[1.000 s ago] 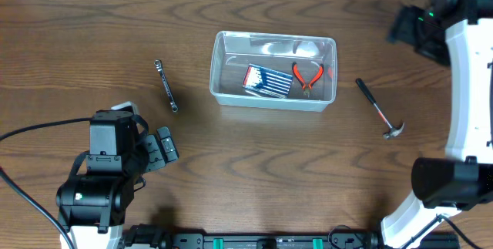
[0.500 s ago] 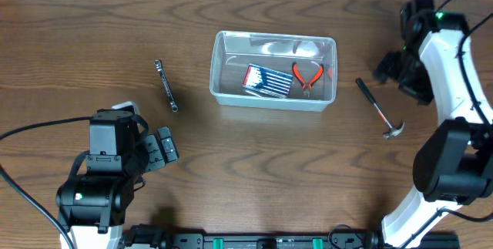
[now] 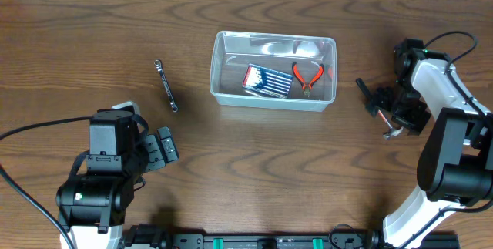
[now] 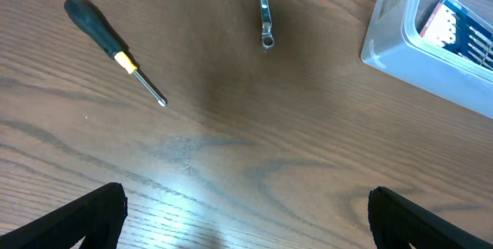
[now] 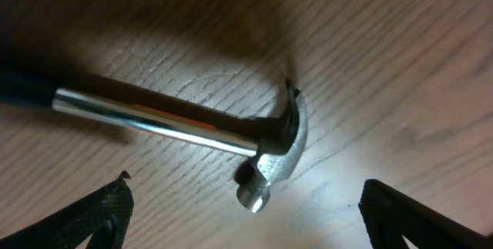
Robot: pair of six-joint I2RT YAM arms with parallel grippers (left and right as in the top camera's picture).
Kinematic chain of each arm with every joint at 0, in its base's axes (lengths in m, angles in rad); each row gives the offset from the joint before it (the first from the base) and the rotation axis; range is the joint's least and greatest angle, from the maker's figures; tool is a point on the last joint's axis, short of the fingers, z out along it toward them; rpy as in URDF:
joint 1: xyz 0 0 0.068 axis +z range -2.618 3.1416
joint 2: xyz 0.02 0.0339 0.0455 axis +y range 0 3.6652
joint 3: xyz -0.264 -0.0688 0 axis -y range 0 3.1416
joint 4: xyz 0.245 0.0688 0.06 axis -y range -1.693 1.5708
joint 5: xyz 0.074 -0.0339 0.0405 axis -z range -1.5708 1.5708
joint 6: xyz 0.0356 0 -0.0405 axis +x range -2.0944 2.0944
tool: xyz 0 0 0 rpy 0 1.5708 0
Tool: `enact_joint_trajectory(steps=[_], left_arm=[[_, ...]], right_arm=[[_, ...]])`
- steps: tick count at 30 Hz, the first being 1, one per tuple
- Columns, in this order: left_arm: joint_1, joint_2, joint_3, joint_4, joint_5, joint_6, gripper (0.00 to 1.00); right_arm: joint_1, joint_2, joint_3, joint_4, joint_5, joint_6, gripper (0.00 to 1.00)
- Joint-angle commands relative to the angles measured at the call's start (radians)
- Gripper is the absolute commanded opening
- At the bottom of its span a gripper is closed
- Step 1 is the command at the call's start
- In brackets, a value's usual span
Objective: Pack container
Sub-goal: 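Move the right gripper down to the hammer's metal head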
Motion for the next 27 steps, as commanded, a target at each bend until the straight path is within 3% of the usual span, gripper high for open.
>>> enact_joint_trajectory(steps=[1, 16, 27], left_arm=[[-0.004, -0.001, 0.022, -0.002, -0.012, 0.01, 0.98], [-0.004, -0.001, 0.022, -0.002, -0.013, 0.01, 0.98], [-0.004, -0.001, 0.022, -0.002, -0.013, 0.01, 0.98]], right_arm=[[-0.003, 0.006, -0.024, 0.033, -0.004, 0.022, 0.96], [-0.002, 0.006, -0.182, 0.304, -0.061, -0.08, 0.96], [-0.002, 0.006, -0.253, 0.35, -0.068, -0.08, 0.96]])
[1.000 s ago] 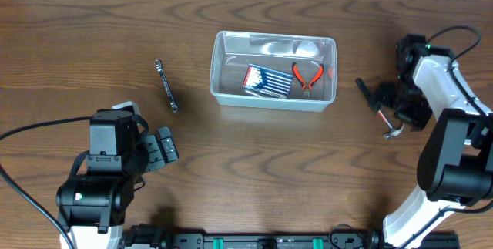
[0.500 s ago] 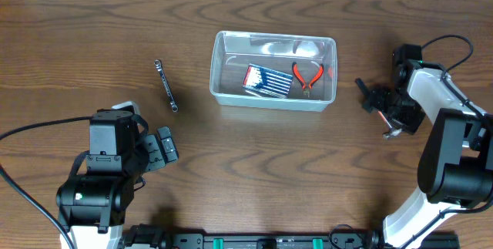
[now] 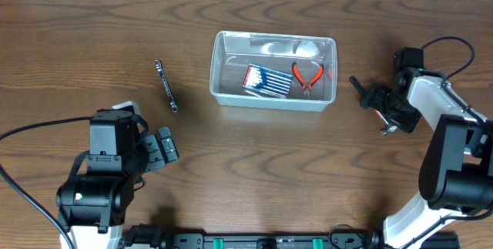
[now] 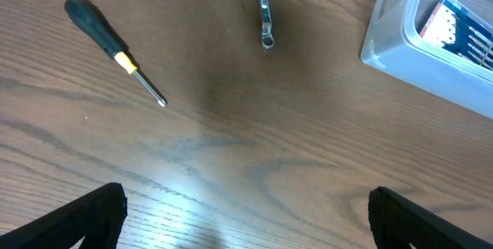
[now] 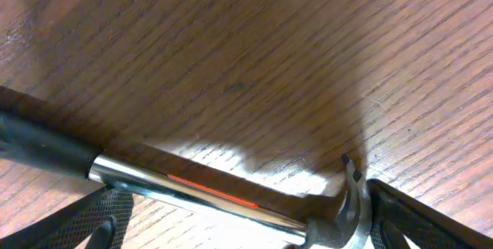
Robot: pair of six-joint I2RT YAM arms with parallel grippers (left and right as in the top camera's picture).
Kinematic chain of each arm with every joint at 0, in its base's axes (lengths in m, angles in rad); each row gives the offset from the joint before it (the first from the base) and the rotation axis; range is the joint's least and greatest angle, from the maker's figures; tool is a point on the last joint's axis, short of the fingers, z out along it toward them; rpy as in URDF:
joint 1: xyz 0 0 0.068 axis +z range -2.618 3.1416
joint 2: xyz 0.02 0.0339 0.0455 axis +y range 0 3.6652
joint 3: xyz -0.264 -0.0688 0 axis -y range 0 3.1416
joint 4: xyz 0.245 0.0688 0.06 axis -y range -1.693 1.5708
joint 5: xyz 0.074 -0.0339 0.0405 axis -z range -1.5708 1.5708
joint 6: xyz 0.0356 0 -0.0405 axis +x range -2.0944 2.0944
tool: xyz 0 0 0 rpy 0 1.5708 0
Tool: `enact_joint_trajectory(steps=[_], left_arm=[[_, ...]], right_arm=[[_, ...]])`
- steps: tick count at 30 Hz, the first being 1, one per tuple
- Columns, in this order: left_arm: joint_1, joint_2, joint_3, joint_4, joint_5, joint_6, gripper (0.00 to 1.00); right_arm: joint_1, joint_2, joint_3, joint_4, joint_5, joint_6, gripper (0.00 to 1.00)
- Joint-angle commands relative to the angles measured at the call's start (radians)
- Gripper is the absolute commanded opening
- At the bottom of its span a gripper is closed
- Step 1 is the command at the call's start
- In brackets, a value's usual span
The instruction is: Pack container
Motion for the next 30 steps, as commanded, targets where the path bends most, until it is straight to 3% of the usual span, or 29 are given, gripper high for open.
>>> enact_joint_trajectory(steps=[1, 30], left_arm=[[-0.004, -0.001, 0.022, -0.002, -0.013, 0.01, 0.98], [-0.004, -0.001, 0.022, -0.002, -0.012, 0.029, 0.98]], right_arm=[[0.003, 0.059, -0.072, -0.005, 0.015, -0.019, 0.96], [0.003, 0.059, -0.169, 0.075, 0.011, -0.038, 0.96]])
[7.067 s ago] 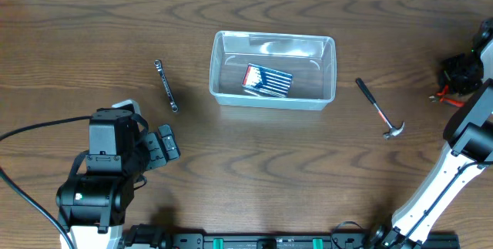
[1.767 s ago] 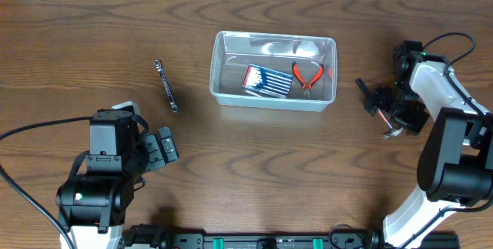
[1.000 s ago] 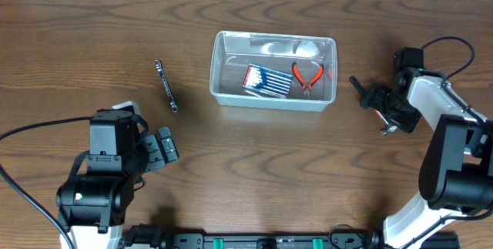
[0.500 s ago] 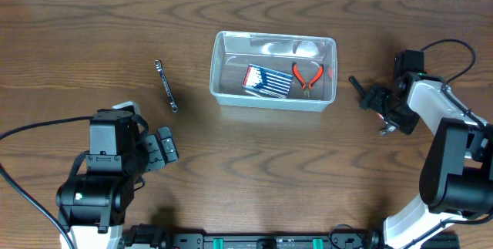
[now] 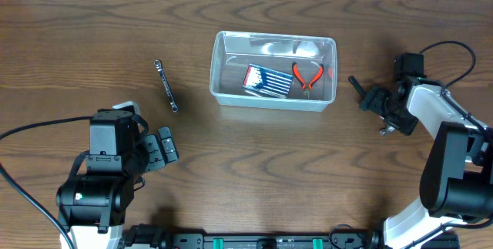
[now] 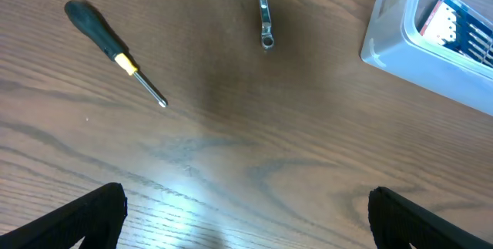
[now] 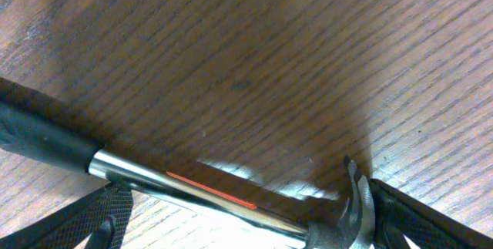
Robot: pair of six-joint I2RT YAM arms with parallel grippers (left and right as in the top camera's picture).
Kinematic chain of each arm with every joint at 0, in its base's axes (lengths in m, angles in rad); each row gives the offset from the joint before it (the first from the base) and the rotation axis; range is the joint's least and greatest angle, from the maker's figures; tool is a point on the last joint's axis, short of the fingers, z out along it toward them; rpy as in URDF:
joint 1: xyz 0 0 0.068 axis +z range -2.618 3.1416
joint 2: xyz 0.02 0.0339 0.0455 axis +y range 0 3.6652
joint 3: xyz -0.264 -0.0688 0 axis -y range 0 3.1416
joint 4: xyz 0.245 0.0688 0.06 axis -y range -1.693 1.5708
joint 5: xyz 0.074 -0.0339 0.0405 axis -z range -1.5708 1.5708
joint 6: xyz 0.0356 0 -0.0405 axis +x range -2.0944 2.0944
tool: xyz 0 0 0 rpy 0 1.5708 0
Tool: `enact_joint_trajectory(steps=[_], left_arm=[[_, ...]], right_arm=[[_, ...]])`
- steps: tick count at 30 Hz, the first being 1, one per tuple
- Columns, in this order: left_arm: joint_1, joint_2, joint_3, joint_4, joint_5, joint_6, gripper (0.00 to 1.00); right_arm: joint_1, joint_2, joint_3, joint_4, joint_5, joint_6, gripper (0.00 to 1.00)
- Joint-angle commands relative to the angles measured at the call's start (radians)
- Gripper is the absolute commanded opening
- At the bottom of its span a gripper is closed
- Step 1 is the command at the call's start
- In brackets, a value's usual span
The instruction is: Pack container
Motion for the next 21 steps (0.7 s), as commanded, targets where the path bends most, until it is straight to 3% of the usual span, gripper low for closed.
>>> enact_joint_trajectory(steps=[1, 21], left_arm=[[-0.004, -0.001, 0.022, -0.002, -0.012, 0.018, 0.98], [-0.004, -0.001, 0.022, -0.002, -0.012, 0.018, 0.98]], right_arm=[[0.003, 0.1, -0.085, -0.017, 0.019, -0.033, 0.96], [0.003, 0.1, -0.087, 0.021, 0.017, -0.052, 0.97]])
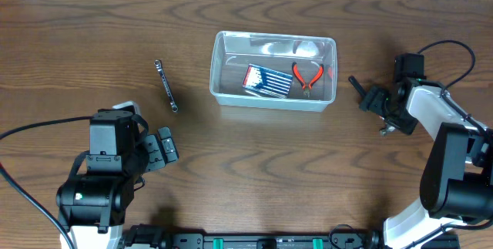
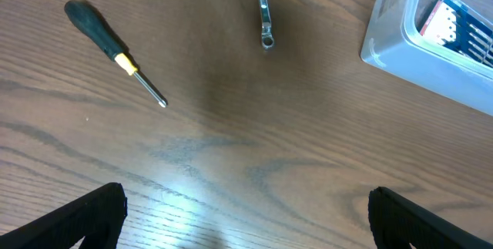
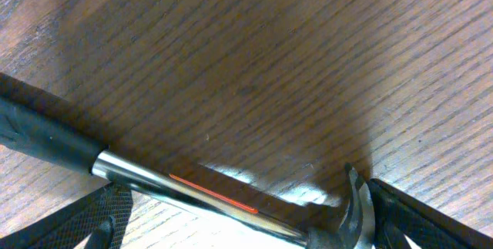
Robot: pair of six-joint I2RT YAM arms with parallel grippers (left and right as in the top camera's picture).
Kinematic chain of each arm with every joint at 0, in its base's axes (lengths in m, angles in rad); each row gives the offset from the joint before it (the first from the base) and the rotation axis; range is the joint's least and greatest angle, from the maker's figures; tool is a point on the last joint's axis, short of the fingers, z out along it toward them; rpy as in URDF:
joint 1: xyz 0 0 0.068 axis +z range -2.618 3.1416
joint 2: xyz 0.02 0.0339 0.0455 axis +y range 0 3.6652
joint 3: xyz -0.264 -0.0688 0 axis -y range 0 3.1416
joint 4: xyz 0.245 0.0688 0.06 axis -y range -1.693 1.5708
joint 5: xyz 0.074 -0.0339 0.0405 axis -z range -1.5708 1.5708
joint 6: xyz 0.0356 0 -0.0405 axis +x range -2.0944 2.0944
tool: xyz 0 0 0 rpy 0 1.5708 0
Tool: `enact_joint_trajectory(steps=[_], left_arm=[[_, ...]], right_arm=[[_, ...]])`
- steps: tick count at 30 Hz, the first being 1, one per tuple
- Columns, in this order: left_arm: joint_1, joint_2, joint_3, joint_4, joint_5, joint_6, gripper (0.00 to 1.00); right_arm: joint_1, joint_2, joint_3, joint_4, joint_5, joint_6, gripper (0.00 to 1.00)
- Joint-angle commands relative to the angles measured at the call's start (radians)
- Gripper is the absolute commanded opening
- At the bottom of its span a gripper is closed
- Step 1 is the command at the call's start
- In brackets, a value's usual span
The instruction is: Pack container
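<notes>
The clear container (image 1: 273, 99) holds a blue striped pack (image 1: 268, 80) and red pliers (image 1: 306, 78). A hammer (image 1: 368, 104) lies right of it, under my right gripper (image 1: 387, 109). In the right wrist view its chrome shaft (image 3: 192, 191) and head (image 3: 350, 220) lie across the gap of the open right gripper (image 3: 246, 230), low over the wood. The head is against the right finger (image 3: 431, 218). A wrench (image 1: 166, 85) lies left of the container. My left gripper (image 2: 246, 218) stands open over bare wood, with a black-handled screwdriver (image 2: 115, 52) and the wrench (image 2: 264, 14) ahead of it.
The container's near corner (image 2: 385, 45) shows at the upper right of the left wrist view. A black cable (image 1: 443, 48) loops over the right arm. The left arm's body (image 1: 104, 164) fills the lower left of the table.
The hammer sits very slightly differently in the right wrist view. Nothing else has changed, and both grippers are still open.
My right gripper stood open higher over the hammer's head. Then it was lower and farther along the shaft, with the head at its right finger, and it has stayed there. The left arm, wrench, screwdriver and container have not moved.
</notes>
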Motion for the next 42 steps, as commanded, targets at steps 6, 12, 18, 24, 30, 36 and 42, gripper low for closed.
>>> enact_joint_trajectory(steps=[6, 12, 18, 24, 30, 36, 42], left_arm=[[-0.004, -0.001, 0.022, -0.002, -0.012, 0.018, 0.98], [-0.004, -0.001, 0.022, -0.002, -0.012, 0.018, 0.98], [-0.004, -0.001, 0.022, -0.002, -0.012, 0.018, 0.98], [-0.004, -0.001, 0.022, -0.002, -0.012, 0.018, 0.98], [-0.004, -0.001, 0.022, -0.002, -0.012, 0.018, 0.98], [-0.004, -0.001, 0.022, -0.002, -0.012, 0.018, 0.98], [-0.004, -0.001, 0.022, -0.002, -0.012, 0.018, 0.98]], right_arm=[[0.003, 0.105, -0.084, -0.03, 0.01, -0.023, 0.96], [-0.003, 0.105, -0.11, 0.011, -0.019, -0.024, 0.96], [-0.004, 0.105, -0.11, 0.018, -0.043, -0.027, 0.9], [-0.004, 0.105, -0.11, 0.015, -0.043, -0.027, 0.75], [-0.005, 0.105, -0.11, 0.016, -0.047, -0.026, 0.66], [-0.005, 0.105, -0.11, 0.018, -0.05, -0.026, 0.57], [-0.005, 0.105, -0.105, 0.019, -0.058, -0.026, 0.52]])
